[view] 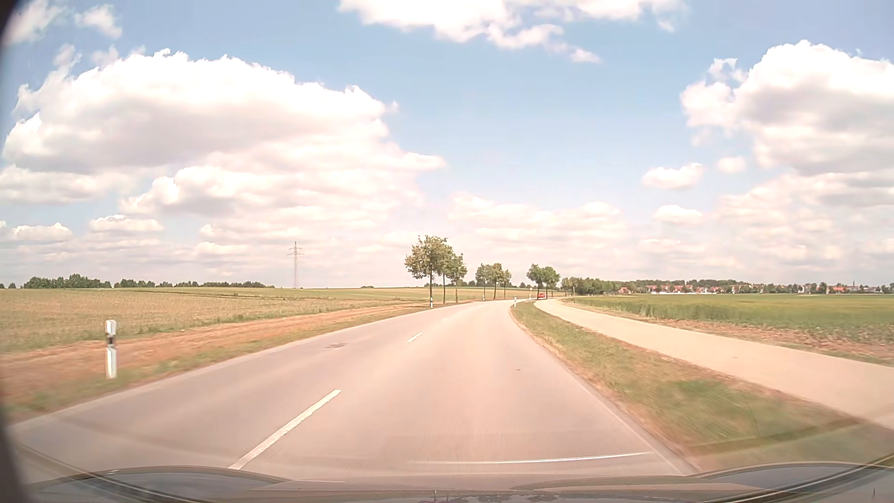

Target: Follow the waypoints while adhering to traffic rules and regulations

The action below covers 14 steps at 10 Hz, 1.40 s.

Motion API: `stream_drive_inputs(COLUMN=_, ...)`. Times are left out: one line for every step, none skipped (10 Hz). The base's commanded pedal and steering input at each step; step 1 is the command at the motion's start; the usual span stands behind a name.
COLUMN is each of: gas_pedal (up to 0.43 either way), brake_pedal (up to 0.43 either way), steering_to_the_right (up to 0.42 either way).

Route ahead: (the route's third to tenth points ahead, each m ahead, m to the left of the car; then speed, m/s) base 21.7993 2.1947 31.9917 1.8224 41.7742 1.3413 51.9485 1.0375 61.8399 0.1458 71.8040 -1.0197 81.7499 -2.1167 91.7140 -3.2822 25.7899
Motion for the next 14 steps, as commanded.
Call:
stream_drive_inputs(gas_pedal=0.260, brake_pedal=0.012, steering_to_the_right=0.012)
stream_drive_inputs(gas_pedal=0.260, brake_pedal=0.012, steering_to_the_right=0.009)
stream_drive_inputs(gas_pedal=0.260, brake_pedal=0.012, steering_to_the_right=0.008)
stream_drive_inputs(gas_pedal=0.260, brake_pedal=0.012, steering_to_the_right=0.007)
stream_drive_inputs(gas_pedal=0.260, brake_pedal=0.012, steering_to_the_right=0.006)
stream_drive_inputs(gas_pedal=0.260, brake_pedal=0.012, steering_to_the_right=0.004)
stream_drive_inputs(gas_pedal=0.260, brake_pedal=0.012, steering_to_the_right=0.004)
stream_drive_inputs(gas_pedal=0.248, brake_pedal=0.012, steering_to_the_right=0.004)
stream_drive_inputs(gas_pedal=0.228, brake_pedal=0.012, steering_to_the_right=0.004)
stream_drive_inputs(gas_pedal=0.209, brake_pedal=0.012, steering_to_the_right=0.005)
stream_drive_inputs(gas_pedal=0.177, brake_pedal=0.012, steering_to_the_right=0.005)
stream_drive_inputs(gas_pedal=0.150, brake_pedal=0.012, steering_to_the_right=0.006)
stream_drive_inputs(gas_pedal=0.130, brake_pedal=0.012, steering_to_the_right=0.006)
stream_drive_inputs(gas_pedal=0.118, brake_pedal=0.012, steering_to_the_right=0.007)
